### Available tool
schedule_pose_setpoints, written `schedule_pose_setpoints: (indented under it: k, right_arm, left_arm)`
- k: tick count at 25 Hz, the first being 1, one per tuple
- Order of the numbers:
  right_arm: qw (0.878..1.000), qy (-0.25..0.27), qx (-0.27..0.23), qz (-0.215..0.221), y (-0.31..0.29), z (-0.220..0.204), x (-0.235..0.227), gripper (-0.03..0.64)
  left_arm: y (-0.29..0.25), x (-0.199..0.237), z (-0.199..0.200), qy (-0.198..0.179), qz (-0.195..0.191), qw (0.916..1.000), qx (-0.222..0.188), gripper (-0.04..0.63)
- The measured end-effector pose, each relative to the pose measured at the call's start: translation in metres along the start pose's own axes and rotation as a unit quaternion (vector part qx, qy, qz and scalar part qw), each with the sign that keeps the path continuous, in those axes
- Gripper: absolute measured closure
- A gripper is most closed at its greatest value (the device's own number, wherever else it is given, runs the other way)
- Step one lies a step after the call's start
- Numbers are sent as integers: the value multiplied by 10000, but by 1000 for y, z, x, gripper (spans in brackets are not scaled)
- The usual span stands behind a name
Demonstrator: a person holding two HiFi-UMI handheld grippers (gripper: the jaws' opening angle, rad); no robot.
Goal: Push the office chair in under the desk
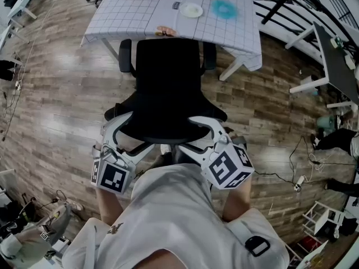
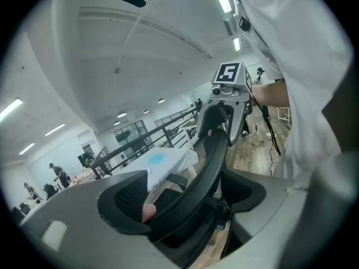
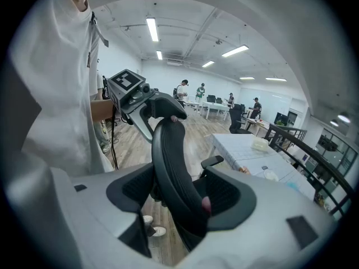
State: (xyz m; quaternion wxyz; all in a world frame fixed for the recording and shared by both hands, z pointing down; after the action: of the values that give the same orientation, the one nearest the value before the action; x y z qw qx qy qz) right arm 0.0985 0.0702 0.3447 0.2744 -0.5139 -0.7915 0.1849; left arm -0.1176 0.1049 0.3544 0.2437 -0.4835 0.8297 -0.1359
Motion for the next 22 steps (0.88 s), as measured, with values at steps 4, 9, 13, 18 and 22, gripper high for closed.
schedule_pose_setpoints:
  k: [4,9,13,18,22]
  right_arm:
    - [10000,-6,40,44,-4,1,-7,320]
    - [10000,3,29,78,-10,4,-15,319]
    - [9999,5,49,108,-14,6,-20,321]
    - [9999,22,56,131,-20,8,-29,321]
    - [9999,33,48,135,-25,9,-36,321]
  left_arm:
    - [-3,6,-1,29,-2,10000,-20,186]
    - [-4,16,-2,47,1,10000,-28,184]
    - [-6,22,-4,56,11,10000,-29,181]
    - [-8,32,-4,67,32,10000,-43,181]
    - [-11,39,-6,60,33,10000,-54,181]
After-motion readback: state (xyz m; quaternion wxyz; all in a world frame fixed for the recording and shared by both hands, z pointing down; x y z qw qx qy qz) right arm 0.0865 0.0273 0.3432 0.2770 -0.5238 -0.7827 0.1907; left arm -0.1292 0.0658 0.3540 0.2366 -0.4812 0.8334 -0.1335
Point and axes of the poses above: the fingertips, and each gripper's own axes: y backward along the fingers, x to its left, z out of its top, the point moved 10 cm from there along y, backward along the fingers, and after that the axes turned 11 degrees about -z, right-handed, at the moved point
